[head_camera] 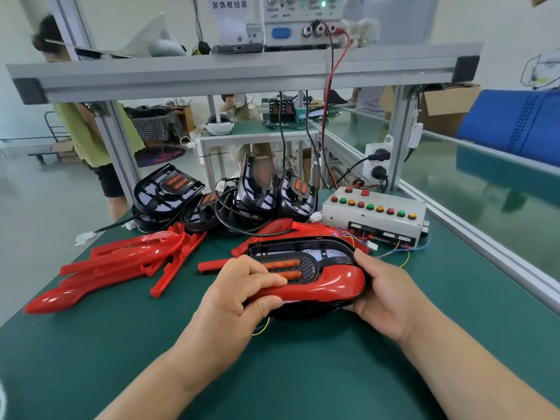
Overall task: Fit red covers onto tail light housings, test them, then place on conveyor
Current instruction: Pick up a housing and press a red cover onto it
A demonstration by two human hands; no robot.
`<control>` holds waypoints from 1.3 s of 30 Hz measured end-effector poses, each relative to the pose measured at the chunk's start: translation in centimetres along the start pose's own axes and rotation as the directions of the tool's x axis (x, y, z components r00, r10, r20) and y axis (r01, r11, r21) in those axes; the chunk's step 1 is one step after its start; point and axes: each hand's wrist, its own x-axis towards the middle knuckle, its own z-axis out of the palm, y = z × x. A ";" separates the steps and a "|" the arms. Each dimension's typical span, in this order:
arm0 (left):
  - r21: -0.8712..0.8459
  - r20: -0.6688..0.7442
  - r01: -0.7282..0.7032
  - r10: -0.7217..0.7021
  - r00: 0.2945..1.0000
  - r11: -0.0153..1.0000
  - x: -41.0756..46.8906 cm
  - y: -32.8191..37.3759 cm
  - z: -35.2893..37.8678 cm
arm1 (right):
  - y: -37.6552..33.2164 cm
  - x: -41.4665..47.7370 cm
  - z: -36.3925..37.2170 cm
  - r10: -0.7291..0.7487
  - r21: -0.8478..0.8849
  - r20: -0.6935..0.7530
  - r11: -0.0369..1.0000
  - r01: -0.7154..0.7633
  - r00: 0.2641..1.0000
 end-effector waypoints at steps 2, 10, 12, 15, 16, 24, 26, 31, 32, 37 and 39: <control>0.027 -0.011 -0.025 0.025 1.000 0.999 0.1 0.1 0.0 | 0.0 0.0 0.0 0.002 -0.002 0.007 1.000 -0.002 1.000; 0.068 -0.026 -0.072 0.074 0.997 0.995 0.3 -0.1 -0.5 | 0.1 0.2 0.0 0.015 -0.009 -0.016 1.000 -0.015 1.000; 0.059 -0.022 -0.067 0.068 0.997 0.996 0.3 -0.1 -0.3 | 0.2 0.2 0.0 0.017 -0.005 -0.020 1.000 -0.017 1.000; 0.034 -0.002 -0.059 0.059 0.998 0.998 0.3 -0.2 -0.2 | 0.2 0.2 0.1 0.015 -0.003 -0.031 1.000 -0.015 0.999; 0.035 0.008 -0.064 0.064 0.998 0.997 0.2 -0.3 -0.1 | 0.2 0.2 0.1 0.015 -0.004 -0.033 1.000 -0.015 0.999; 0.082 0.048 -0.108 0.104 0.993 0.991 0.0 -0.5 0.1 | 0.2 0.3 0.1 0.012 0.013 -0.027 1.000 -0.011 1.000; 0.109 0.064 -0.112 0.106 0.992 0.988 0.0 -0.5 0.2 | 0.2 0.3 0.1 0.012 0.000 0.016 1.000 -0.012 1.000; 0.076 0.048 -0.115 0.112 0.993 0.990 0.1 -0.3 -0.2 | -0.1 0.2 -0.1 0.041 0.019 0.086 0.999 -0.043 0.995; 0.058 0.036 -0.114 0.112 0.993 0.992 0.2 -0.3 -0.4 | -0.1 0.2 -0.1 0.043 0.016 0.086 0.999 -0.044 0.995; 0.064 0.024 -0.137 0.135 0.991 0.989 0.3 -0.2 -1.3 | 0.0 0.3 -0.2 0.031 -0.016 0.091 0.999 -0.030 0.995; 0.084 0.020 -0.154 0.153 0.988 0.984 0.3 -0.1 -1.2 | 0.0 0.3 -0.2 0.029 -0.014 0.089 1.000 -0.027 0.996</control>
